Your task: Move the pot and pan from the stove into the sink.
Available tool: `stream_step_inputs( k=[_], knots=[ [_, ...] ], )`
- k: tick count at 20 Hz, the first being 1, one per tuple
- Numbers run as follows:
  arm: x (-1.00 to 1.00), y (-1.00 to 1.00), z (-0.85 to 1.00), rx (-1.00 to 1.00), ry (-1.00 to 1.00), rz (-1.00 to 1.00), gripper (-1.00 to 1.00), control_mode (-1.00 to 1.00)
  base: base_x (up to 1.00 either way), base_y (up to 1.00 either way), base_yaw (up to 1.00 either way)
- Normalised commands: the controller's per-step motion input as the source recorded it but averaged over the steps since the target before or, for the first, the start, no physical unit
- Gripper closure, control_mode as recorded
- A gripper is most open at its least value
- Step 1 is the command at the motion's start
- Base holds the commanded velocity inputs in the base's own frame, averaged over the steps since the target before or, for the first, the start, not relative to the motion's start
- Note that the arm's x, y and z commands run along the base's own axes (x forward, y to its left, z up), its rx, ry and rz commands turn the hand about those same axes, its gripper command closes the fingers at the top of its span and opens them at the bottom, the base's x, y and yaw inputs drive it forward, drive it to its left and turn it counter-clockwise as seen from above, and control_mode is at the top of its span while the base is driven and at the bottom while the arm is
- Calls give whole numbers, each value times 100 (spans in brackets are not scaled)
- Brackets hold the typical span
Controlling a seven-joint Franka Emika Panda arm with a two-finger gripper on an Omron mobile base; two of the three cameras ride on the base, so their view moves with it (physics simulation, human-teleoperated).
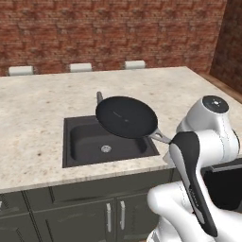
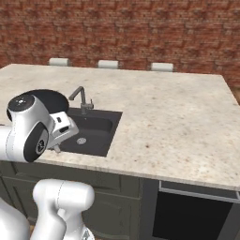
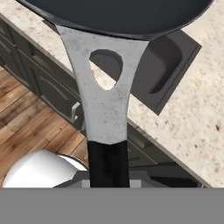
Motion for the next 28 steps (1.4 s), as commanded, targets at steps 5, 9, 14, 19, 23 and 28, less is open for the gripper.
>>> stream_step_inputs(
  k=[5,9,14,19,23,28],
  knots=[
    [1,0,0,0,1,0,100,-100,0,0,0],
    [25,-2,-9,4,6,0,100,-100,0,0,0],
    [34,-7,-27,3,14,3,100,-100,0,0,0],
    [55,-6,-28,-2,22,5,100,-100,0,0,0],
    [70,0,-19,-4,23,0,100,-100,0,0,0],
    [62,0,-19,-5,19,0,100,-100,0,0,0]
  ],
)
